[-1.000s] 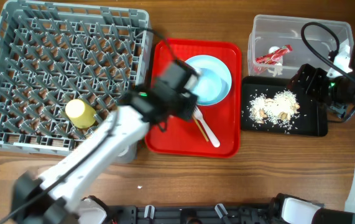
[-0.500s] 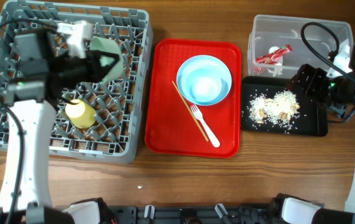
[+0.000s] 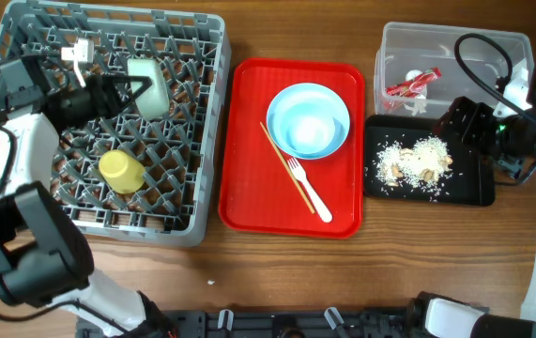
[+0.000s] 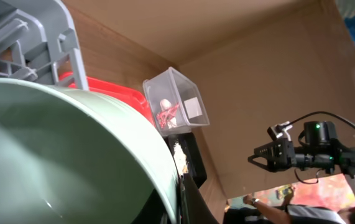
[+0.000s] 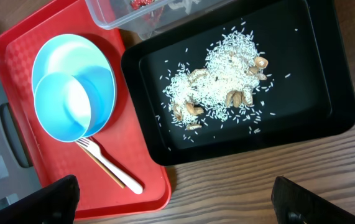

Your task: Sort waste into correct bins and load items into the dishwasher rack

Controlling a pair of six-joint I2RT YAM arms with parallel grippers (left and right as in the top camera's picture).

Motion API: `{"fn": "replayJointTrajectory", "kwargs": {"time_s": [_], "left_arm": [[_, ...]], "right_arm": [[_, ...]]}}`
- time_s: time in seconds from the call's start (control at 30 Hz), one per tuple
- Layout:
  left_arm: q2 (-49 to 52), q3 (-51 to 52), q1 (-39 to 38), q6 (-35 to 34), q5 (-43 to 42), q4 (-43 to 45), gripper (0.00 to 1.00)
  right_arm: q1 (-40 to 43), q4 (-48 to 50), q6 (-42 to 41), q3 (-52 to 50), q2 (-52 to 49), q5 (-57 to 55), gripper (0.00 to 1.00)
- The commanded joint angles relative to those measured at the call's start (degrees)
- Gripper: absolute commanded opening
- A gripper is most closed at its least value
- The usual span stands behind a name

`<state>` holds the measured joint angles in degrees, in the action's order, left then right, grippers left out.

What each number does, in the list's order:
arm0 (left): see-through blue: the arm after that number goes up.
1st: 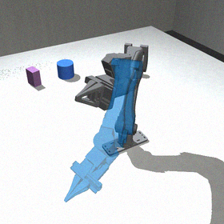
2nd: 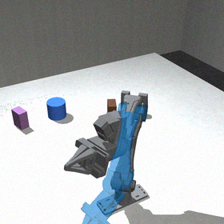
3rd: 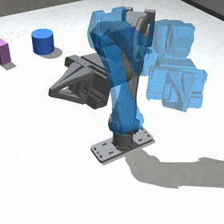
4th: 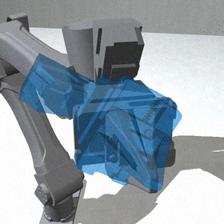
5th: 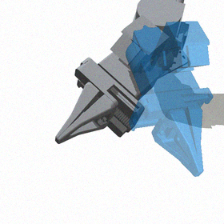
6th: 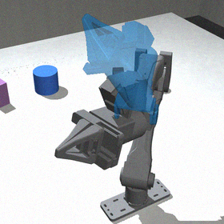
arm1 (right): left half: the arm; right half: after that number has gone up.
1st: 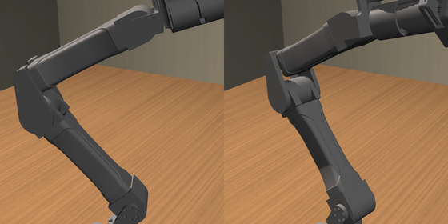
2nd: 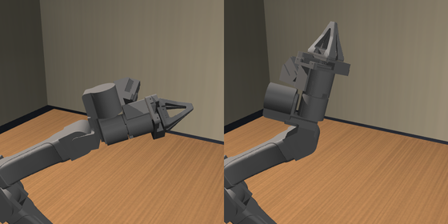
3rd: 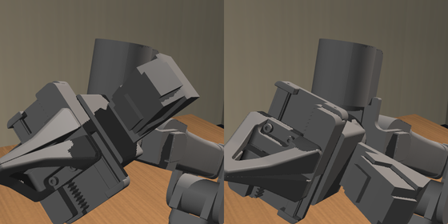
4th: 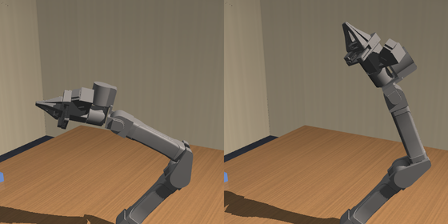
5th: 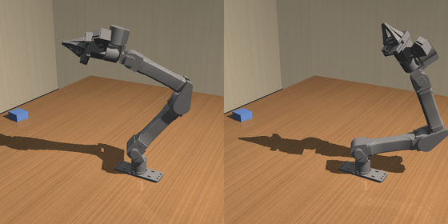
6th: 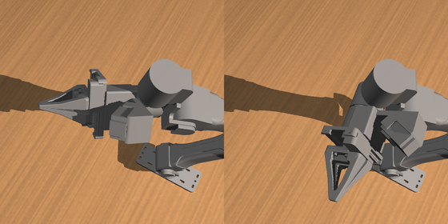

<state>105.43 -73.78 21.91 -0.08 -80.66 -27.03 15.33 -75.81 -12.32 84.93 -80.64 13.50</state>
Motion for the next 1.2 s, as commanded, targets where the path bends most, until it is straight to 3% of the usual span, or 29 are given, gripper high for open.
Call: {"fn": "replayJointTrajectory", "kwargs": {"time_s": [0.0,0.37,0.7,0.8,1.07,1.1,1.13,1.17], "left_arm": [[2.4,-0.5,1.4,0.7,-3.3,2.6,0.04],[5.0,-0.5,2.4,0.8,-1.2,4.4,0.04],[5.1,-0.5,3.8,0.7,13.3,0.7,0.05],[5.1,-0.5,6.0,0.7,13.3,-0.2,0.15],[5.1,-0.5,11.5,0.7,13.3,-4.5,0.28],[5.1,-0.5,12.1,0.7,13.3,-5.0,0.34],[5.1,-0.5,12.5,0.7,13.3,-5.3,0.50],[5.1,-0.5,13.0,0.7,13.3,-5.7,0.57]], "right_arm": [[0.1,0.0,0.6,0.8,0.9,0.7,1.00],[0.1,0.0,0.3,0.8,0.9,0.7,1.00],[0.1,-0.3,0.3,0.8,0.9,0.7,1.00],[0.1,-0.3,0.3,0.8,0.9,0.7,1.00],[0.1,-0.3,0.3,0.8,0.9,0.7,1.00],[0.1,-0.3,0.3,0.8,0.9,0.7,1.00],[0.1,-0.3,0.3,0.8,0.9,0.7,1.00],[0.1,-0.3,0.3,0.8,0.9,0.7,1.00]]}}
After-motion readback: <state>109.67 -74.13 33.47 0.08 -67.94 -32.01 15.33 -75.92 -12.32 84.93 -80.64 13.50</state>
